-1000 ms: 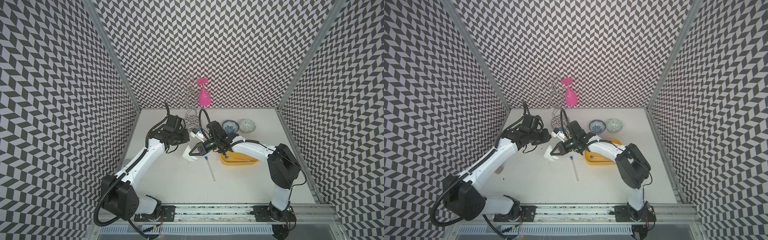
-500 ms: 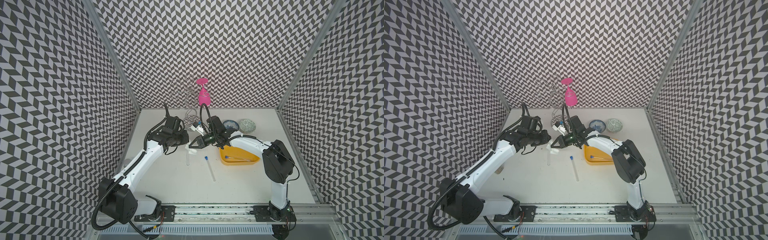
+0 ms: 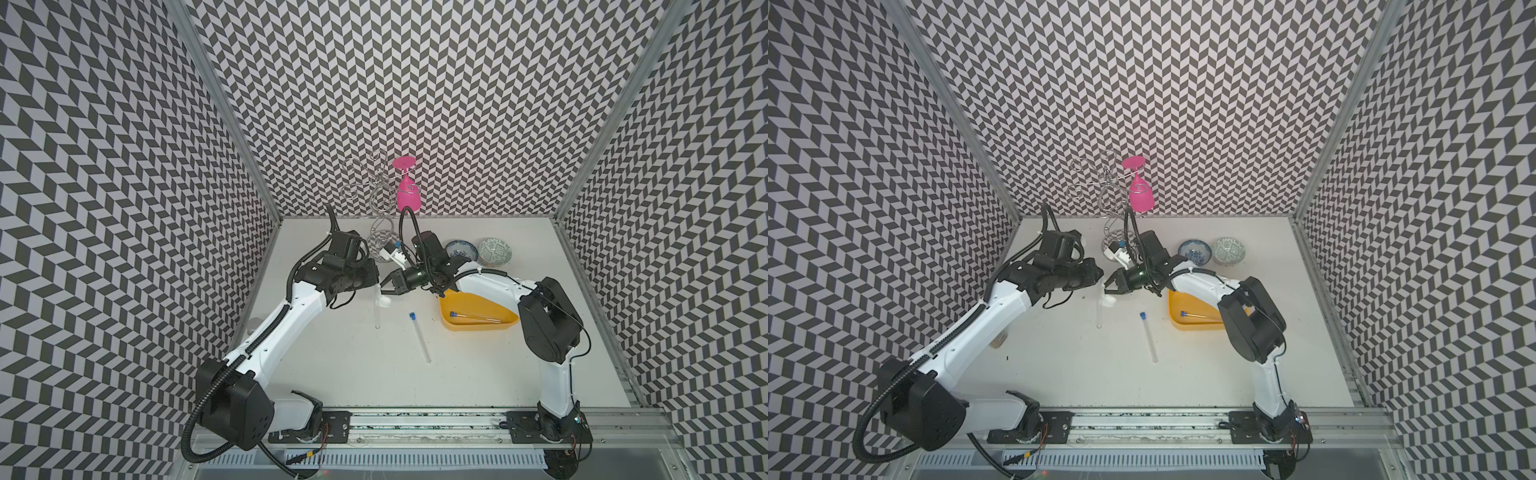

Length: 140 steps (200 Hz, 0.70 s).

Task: Wipe the exteriors of test tubes
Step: Wipe the dirt from the test tube.

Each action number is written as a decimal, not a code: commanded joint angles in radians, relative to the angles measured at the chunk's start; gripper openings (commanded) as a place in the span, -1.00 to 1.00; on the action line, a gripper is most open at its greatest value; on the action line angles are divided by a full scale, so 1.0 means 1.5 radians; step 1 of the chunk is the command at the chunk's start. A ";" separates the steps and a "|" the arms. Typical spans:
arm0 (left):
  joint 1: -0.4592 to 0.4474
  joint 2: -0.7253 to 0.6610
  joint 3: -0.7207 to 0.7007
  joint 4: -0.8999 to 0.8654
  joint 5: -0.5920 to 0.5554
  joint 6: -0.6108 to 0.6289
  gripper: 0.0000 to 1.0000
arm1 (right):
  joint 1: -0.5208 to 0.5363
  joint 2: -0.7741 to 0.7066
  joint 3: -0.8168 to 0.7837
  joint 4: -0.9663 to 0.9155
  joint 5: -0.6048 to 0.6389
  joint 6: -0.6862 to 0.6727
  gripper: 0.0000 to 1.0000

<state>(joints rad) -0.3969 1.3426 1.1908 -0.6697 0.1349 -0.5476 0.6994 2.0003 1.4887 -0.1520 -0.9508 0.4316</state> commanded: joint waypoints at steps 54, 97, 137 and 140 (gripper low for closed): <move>0.009 0.051 0.026 0.055 -0.033 0.022 -0.86 | -0.001 -0.098 -0.108 0.089 -0.031 0.041 -1.00; 0.012 0.067 0.033 0.069 -0.038 0.019 -0.86 | -0.001 -0.120 -0.139 0.055 -0.029 0.012 -1.00; 0.009 0.054 0.011 0.072 -0.038 0.004 -0.85 | -0.004 -0.083 -0.107 -0.032 0.008 -0.052 -1.00; 0.009 0.053 0.009 0.072 -0.039 0.004 -0.86 | -0.004 -0.080 -0.104 -0.037 0.010 -0.055 -1.00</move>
<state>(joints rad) -0.3855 1.4387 1.2079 -0.5850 0.0948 -0.5251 0.6987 1.8500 1.2949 -0.1425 -0.9726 0.4271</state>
